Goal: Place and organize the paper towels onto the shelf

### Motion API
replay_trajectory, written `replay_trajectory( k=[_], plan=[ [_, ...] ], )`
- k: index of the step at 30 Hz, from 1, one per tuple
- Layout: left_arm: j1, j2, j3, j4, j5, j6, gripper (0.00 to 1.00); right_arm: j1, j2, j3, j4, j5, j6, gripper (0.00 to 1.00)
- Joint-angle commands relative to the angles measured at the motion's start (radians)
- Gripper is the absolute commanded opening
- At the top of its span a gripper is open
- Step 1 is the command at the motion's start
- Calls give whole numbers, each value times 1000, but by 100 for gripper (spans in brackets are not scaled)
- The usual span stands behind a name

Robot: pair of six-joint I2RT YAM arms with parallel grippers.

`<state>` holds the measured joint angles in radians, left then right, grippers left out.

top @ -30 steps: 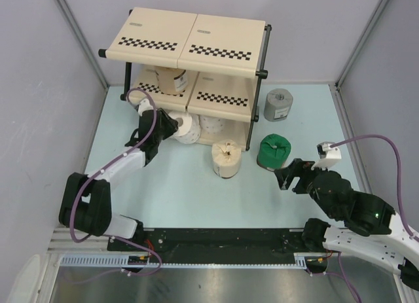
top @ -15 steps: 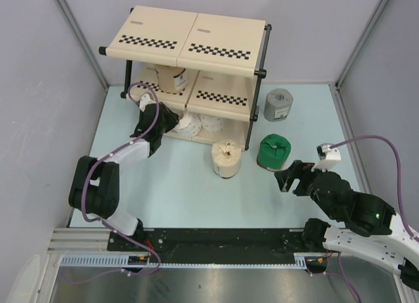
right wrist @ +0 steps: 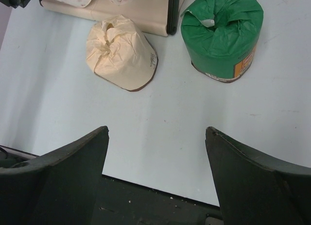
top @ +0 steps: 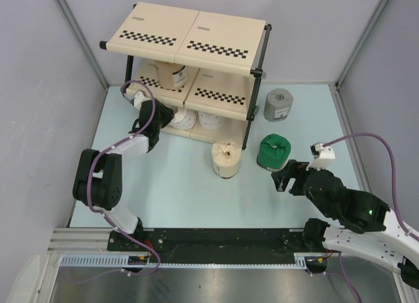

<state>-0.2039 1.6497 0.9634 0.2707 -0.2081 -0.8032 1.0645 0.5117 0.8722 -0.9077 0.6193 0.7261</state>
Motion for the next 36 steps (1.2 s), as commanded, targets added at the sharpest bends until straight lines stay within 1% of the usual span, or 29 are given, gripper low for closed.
replay_trajectory(
  k=[1,6,9,14,17,20,21,26,29,30,32,33,36],
  plan=[
    [12,8,48,154,-19,-68,21,-5,11,-4,13,5,18,85],
    [20,47,-6,287,19,-171,22,-5,17,-9,18,0,21,85],
    [23,79,-31,370,39,-205,22,-5,19,-10,21,-3,18,85],
    [23,88,-40,380,10,-202,23,-3,22,-10,20,-4,15,85],
    [23,75,-48,372,-17,-186,26,-6,30,-12,21,-3,16,85],
    [23,62,-55,364,-30,-176,32,-5,40,-13,30,-9,13,85],
    [23,61,-60,364,-31,-172,36,-5,44,-13,30,-12,13,85],
    [23,62,-83,380,-31,-168,44,-5,47,-15,39,-20,12,86],
    [23,76,-95,393,-13,-174,53,-5,44,-18,39,-24,12,86],
    [23,81,-100,416,-5,-175,60,-5,42,-18,38,-24,13,86],
    [21,90,-112,435,9,-179,67,-3,39,-16,36,-26,10,86],
    [21,93,-115,450,18,-186,74,-5,36,-16,36,-26,10,85],
    [21,93,-133,475,33,-194,80,-3,34,-18,30,-26,15,86]
  ],
)
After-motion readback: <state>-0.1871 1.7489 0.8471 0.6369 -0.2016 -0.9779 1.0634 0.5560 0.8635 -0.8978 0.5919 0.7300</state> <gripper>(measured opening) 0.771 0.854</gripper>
